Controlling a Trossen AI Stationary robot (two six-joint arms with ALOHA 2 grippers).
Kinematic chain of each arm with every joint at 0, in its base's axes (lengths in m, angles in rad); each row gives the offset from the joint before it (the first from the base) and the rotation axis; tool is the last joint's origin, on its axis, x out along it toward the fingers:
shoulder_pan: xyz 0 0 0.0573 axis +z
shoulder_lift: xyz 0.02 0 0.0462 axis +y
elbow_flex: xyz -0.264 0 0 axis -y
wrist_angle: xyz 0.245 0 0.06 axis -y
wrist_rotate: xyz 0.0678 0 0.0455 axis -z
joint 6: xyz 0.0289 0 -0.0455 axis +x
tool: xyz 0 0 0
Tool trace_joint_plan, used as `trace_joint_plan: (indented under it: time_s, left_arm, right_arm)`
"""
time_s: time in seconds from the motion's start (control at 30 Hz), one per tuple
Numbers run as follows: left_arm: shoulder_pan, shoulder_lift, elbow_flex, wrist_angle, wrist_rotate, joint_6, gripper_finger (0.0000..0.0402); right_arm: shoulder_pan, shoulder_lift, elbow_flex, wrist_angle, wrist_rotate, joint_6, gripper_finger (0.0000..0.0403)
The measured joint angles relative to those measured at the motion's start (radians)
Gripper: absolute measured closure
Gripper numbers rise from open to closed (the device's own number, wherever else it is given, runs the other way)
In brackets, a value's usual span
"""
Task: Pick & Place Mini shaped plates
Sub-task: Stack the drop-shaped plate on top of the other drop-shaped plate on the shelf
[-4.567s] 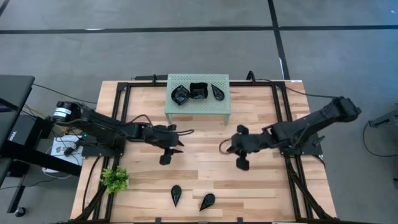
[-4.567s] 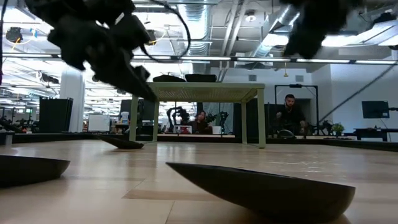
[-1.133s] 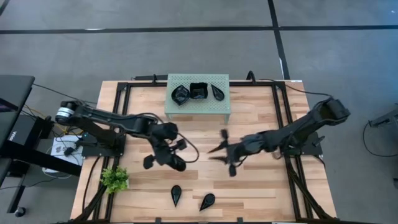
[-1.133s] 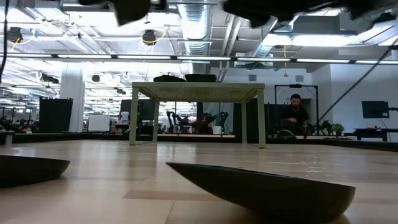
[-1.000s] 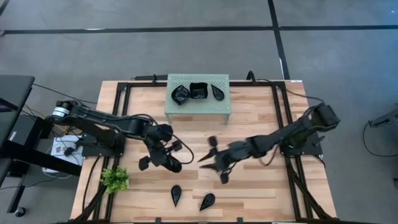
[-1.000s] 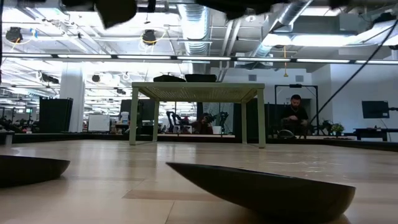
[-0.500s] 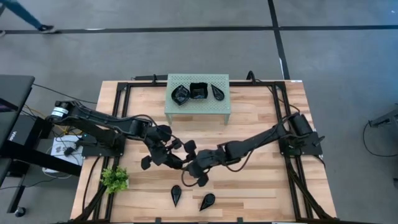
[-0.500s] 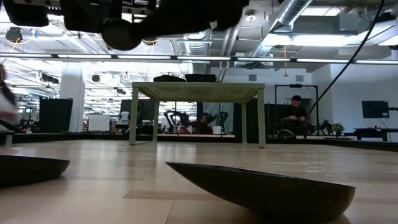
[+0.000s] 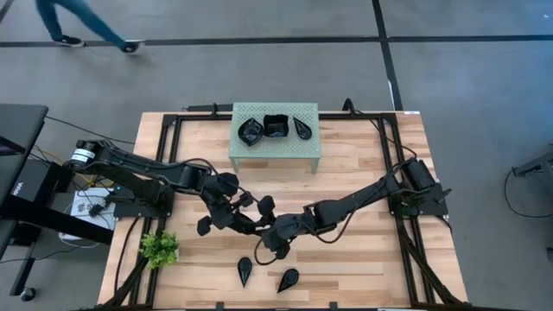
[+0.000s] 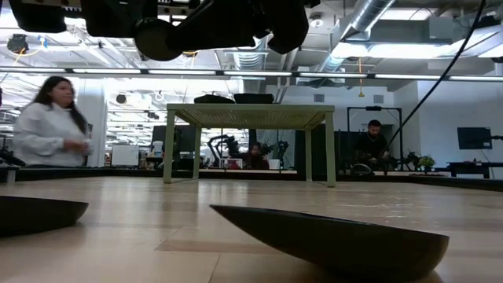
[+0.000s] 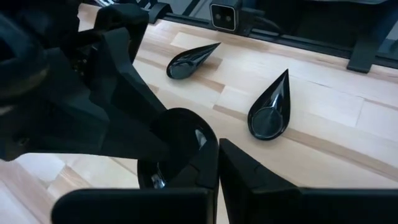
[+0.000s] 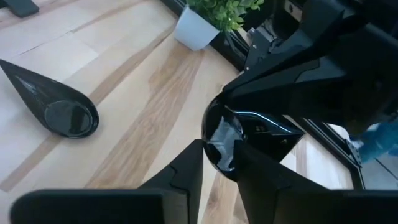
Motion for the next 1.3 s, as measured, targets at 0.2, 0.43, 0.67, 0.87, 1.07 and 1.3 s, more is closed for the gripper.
trace_joint_plan:
  time_s: [0.2,0.43,0.67,0.87,1.07,1.3]
  left_arm:
    - [0.000,0.000,0.000,0.006,0.002,-0.008,0.0394]
    - [0.000,0.000,0.000,0.011,0.003,-0.018,0.0393]
    - [-0.002,0.000,0.000,0.027,-0.004,-0.102,0.0371]
    - [-0.002,0.000,0.000,0.056,-0.054,-0.169,0.0343]
    - [-0.009,-0.007,0.000,0.069,-0.074,-0.191,0.0327]
    - [-0.041,-0.053,0.000,0.075,-0.173,-0.249,0.0325]
  right_arm:
    - [0.000,0.000,0.000,-0.005,-0.001,0.000,0.0353]
    - [0.000,0.000,0.000,-0.007,-0.002,0.000,0.0385]
    - [-0.001,0.000,0.000,-0.013,-0.001,0.012,0.0380]
    - [-0.008,0.000,0.000,-0.023,0.007,0.037,0.0385]
    - [-0.007,0.000,0.000,-0.022,0.024,0.038,0.0389]
    - [-0.006,-0.002,0.000,-0.045,0.063,0.038,0.0381]
